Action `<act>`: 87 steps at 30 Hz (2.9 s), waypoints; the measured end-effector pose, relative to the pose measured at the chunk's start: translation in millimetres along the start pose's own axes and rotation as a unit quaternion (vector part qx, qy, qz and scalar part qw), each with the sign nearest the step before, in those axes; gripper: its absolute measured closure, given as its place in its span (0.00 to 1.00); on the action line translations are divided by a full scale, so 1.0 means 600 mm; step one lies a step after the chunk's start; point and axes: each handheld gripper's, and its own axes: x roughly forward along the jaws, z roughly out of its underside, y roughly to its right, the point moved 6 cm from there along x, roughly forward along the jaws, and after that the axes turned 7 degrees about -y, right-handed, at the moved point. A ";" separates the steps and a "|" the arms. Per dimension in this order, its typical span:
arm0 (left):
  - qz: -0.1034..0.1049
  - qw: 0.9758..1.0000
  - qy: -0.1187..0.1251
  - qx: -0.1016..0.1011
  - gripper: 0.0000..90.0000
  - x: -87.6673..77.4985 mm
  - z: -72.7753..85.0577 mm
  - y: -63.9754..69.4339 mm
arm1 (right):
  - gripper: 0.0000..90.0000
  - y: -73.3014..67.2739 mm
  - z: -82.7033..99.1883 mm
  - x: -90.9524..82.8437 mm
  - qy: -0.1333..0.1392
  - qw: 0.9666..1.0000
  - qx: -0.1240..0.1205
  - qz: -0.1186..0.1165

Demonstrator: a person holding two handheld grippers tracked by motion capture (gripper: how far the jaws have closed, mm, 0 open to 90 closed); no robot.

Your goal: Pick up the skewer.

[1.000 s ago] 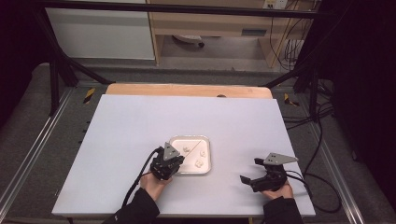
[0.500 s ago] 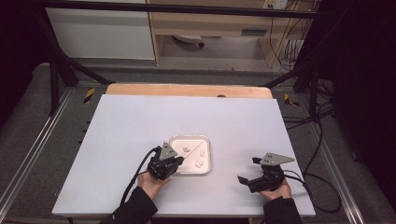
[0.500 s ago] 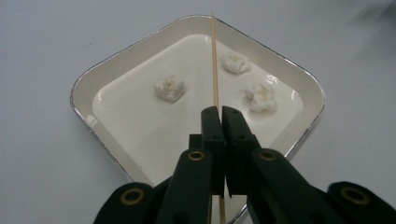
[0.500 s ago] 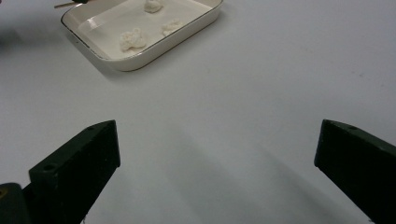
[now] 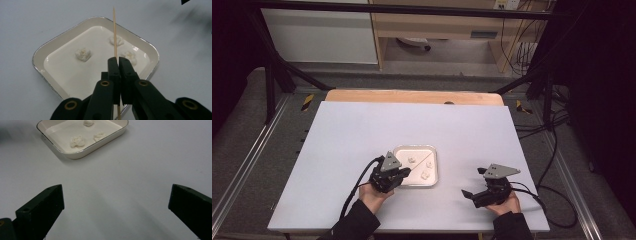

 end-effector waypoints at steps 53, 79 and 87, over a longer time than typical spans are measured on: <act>0.064 0.991 -0.052 0.107 0.98 0.015 -0.060 0.075 | 0.11 -0.064 -0.073 0.016 -0.079 0.958 -0.249 0.122; 0.082 0.980 -0.091 0.158 0.98 0.041 -0.079 0.115 | 0.55 -0.077 -0.066 0.025 -0.082 0.899 -0.399 0.160; 0.084 0.978 -0.096 0.163 0.98 0.045 -0.080 0.118 | 0.68 -0.079 -0.060 0.030 -0.092 0.882 -0.435 0.158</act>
